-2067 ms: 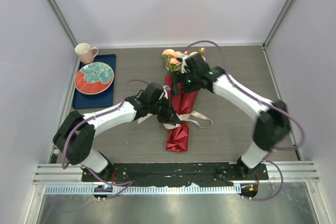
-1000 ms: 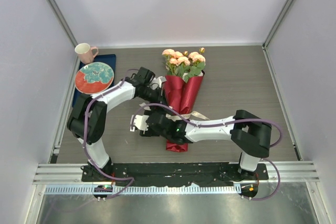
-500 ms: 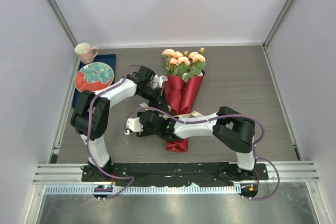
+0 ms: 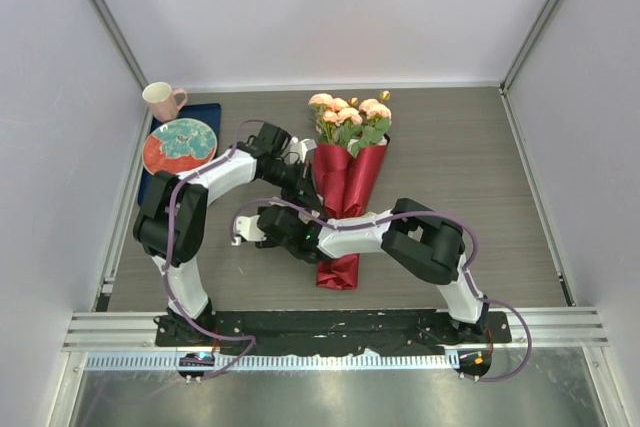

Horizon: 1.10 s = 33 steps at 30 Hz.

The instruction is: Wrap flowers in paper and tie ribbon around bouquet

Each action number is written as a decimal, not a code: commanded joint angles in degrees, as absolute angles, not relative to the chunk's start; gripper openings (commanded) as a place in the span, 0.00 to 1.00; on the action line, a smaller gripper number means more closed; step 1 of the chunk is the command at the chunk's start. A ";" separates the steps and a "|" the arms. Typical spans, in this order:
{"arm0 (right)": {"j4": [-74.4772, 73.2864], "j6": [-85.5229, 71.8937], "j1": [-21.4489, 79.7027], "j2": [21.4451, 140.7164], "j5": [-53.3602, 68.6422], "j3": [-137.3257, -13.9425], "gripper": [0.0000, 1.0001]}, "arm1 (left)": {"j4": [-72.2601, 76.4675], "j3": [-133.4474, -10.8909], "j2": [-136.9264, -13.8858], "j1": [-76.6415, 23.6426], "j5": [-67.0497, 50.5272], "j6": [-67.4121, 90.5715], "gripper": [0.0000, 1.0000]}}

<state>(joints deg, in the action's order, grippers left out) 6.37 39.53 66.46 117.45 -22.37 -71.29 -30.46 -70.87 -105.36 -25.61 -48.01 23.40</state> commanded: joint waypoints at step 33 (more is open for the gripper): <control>3.95 29.27 62.40 99.49 -5.97 -67.59 0.00 | -36.30 -67.59 -101.08 -25.58 -52.82 25.66 0.00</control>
<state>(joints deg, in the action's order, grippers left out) 0.58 32.32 64.29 105.36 -6.66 -66.72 -31.27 -69.58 -102.21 -26.02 -54.06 26.44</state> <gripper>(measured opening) 0.026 0.011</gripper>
